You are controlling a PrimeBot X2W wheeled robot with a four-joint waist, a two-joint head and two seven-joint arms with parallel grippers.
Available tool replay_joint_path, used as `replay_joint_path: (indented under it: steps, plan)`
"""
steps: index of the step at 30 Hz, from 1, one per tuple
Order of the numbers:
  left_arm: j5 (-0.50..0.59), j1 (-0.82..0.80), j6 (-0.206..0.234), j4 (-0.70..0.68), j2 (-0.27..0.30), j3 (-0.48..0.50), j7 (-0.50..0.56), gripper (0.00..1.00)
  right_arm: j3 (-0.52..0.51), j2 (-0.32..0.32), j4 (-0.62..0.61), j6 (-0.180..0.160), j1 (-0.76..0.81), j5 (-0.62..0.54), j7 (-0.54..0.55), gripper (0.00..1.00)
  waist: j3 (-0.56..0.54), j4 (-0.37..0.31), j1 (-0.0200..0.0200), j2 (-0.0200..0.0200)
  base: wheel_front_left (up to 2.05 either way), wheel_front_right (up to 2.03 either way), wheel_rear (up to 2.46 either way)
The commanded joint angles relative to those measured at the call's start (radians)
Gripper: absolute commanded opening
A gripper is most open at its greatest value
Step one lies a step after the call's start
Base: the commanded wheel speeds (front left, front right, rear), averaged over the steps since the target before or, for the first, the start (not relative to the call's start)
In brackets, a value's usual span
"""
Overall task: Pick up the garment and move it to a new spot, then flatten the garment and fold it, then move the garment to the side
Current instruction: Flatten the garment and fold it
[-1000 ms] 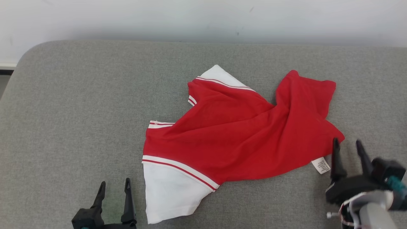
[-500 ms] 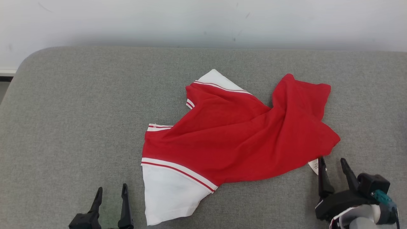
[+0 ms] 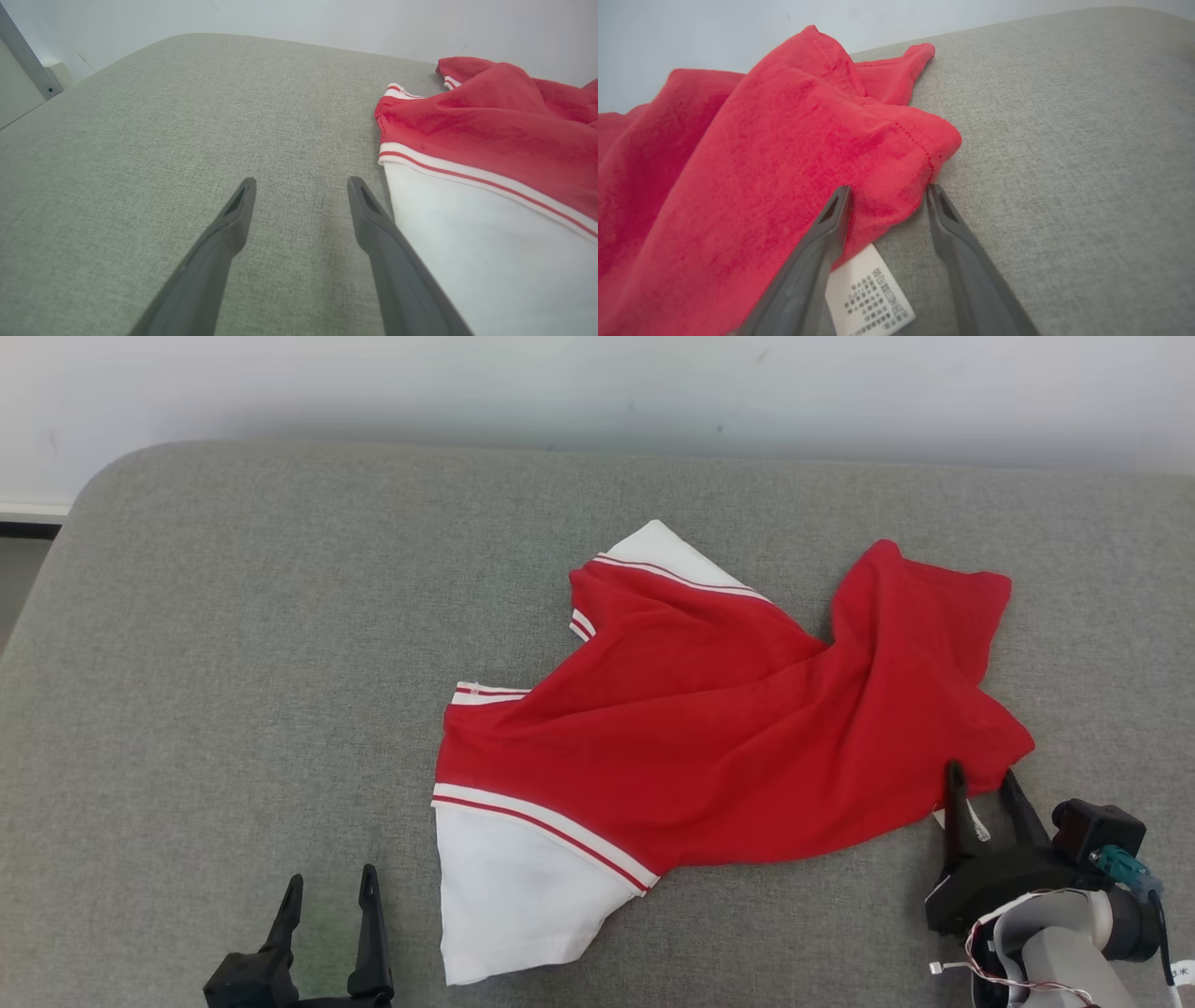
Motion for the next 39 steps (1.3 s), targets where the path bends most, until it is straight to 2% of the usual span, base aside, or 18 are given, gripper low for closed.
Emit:
replay_joint_path:
  steps: [1, 2, 6, 11, 18, 19, 20, 21, 23, 25, 32, 39]
  plan:
    - [0.005, 0.0, 0.002, -0.001, 0.0, 0.003, -0.003, 1.0, -0.012, 0.001, 0.006, 0.001, -0.012, -0.005, -0.005, 0.2, 0.007, 0.006, 0.0, 0.0, 0.0, 0.0, 0.0]
    - [0.006, 0.001, 0.003, -0.001, -0.001, 0.006, -0.003, 1.0, -0.015, 0.003, -0.004, 0.001, -0.014, -0.01, -0.005, 0.0, 0.007, 0.005, 0.0, 0.0, 0.0, 0.0, 0.0]
    - [0.012, 0.015, 0.002, 0.002, -0.001, 0.018, -0.003, 1.0, -0.026, 0.023, -0.064, 0.001, 0.008, -0.009, -0.005, 0.0, -0.014, -0.02, 0.0, 0.0, 0.0, 0.0, 0.0]
    - [0.017, 0.041, -0.008, 0.013, -0.001, 0.036, -0.003, 1.0, -0.032, 0.04, -0.162, 0.001, 0.076, -0.019, -0.005, 0.0, -0.076, -0.085, 0.0, 0.0, 0.0, 0.0, 0.0]
    - [0.017, 0.066, -0.013, 0.022, -0.001, 0.049, -0.003, 1.0, -0.044, 0.066, -0.233, 0.001, 0.167, -0.06, -0.005, 0.0, -0.137, -0.157, 0.0, 0.0, 0.0, 0.0, 0.0]
    - [0.016, 0.07, -0.012, 0.025, -0.001, 0.049, -0.003, 1.0, -0.056, 0.071, -0.235, 0.001, 0.179, -0.072, -0.005, 0.33, -0.142, -0.164, 0.0, 0.0, 0.0, 0.0, 0.0]
    - [0.016, 0.072, -0.013, 0.026, 0.0, 0.049, -0.003, 1.0, -0.07, 0.075, -0.238, 0.001, 0.189, -0.084, -0.005, 0.75, -0.149, -0.171, 0.0, 0.0, 0.0, 0.0, 0.0]
    - [0.018, 0.072, -0.014, 0.026, 0.0, 0.048, -0.003, 1.0, -0.077, 0.08, -0.233, 0.001, 0.202, -0.106, -0.005, 1.0, -0.154, -0.175, 0.0, 0.0, 0.0, 0.0, 0.0]
    - [0.02, 0.076, -0.015, 0.028, -0.001, 0.046, -0.003, 1.0, -0.096, 0.087, -0.239, 0.001, 0.213, -0.143, -0.005, 1.0, -0.16, -0.178, 0.0, 0.0, 0.0, 0.0, 0.0]
    - [0.024, 0.082, -0.014, 0.029, 0.0, 0.046, -0.003, 1.0, -0.102, 0.092, -0.303, 0.001, 0.216, -0.175, -0.005, 1.0, -0.165, -0.176, 0.0, 0.0, 0.0, 0.0, 0.0]
    - [0.041, 0.1, -0.023, 0.022, -0.001, 0.053, -0.003, 1.0, 0.019, 0.092, -0.47, 0.001, 0.222, -0.155, -0.005, 1.0, -0.172, -0.162, 0.0, 0.0, 0.0, 0.0, 0.0]
    - [0.057, 0.118, -0.023, -0.009, -0.001, 0.046, -0.003, 1.0, 0.048, 0.093, -0.465, 0.001, 0.263, -0.196, -0.005, 1.0, -0.19, -0.146, 0.0, 0.0, 0.0, 0.0, 0.0]
